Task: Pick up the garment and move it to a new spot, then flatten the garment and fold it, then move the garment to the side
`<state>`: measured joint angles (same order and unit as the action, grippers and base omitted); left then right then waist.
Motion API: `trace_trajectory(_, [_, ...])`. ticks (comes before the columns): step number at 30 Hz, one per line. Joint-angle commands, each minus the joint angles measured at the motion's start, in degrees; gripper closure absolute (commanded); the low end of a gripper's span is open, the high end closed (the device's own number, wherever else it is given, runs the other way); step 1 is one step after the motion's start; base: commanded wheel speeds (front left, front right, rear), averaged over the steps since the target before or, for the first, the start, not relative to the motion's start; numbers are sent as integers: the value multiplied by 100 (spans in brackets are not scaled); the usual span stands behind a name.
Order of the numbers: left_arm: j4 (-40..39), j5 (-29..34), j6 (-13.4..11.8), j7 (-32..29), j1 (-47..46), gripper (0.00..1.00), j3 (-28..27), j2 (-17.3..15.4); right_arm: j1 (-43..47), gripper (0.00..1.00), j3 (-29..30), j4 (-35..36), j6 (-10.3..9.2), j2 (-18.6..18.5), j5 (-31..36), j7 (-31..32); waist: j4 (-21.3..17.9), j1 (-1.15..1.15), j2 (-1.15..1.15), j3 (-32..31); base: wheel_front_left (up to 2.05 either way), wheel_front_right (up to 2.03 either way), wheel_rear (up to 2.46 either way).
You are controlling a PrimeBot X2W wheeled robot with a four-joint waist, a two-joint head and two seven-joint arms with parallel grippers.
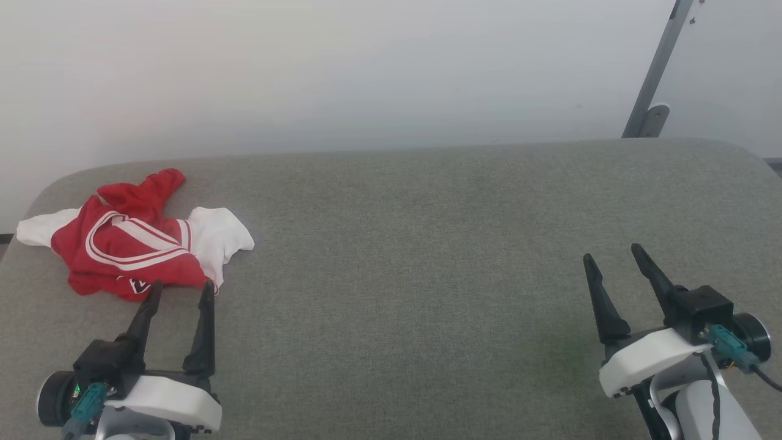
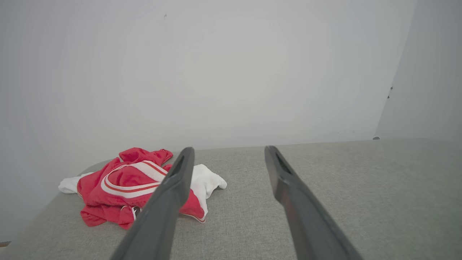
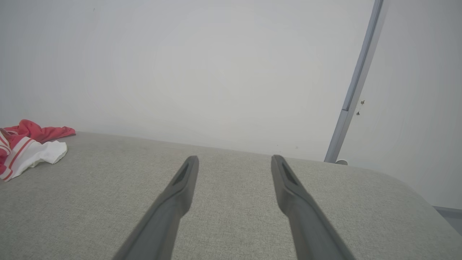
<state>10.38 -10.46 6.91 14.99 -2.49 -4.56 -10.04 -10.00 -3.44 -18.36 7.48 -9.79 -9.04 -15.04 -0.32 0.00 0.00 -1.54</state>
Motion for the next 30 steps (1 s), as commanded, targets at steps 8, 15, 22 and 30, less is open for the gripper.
trace_trajectory(8, [83, -51, 27, 27, -48, 0, -17, 3, -30, 0, -9, 74, 2, 11, 16, -21, 46, 0, 0, -2, 0, 0, 0])
trace_trajectory(15, [443, -311, -100, -20, -193, 0, -282, -22, -28, 0, -244, 81, 1, -32, -56, -21, 391, 0, 0, -48, 0, 0, 0])
trace_trajectory(22, [590, -470, -166, -82, -306, 0, -420, -129, -164, 0, -606, 8, 1, -89, -152, -21, 814, 0, 0, -105, 0, 0, 0])
trace_trajectory(30, [603, -559, -312, -174, -324, 0, -521, -135, -342, 0, -1047, -73, 1, -128, -269, -21, 1408, 0, 0, -188, 0, 0, 0])
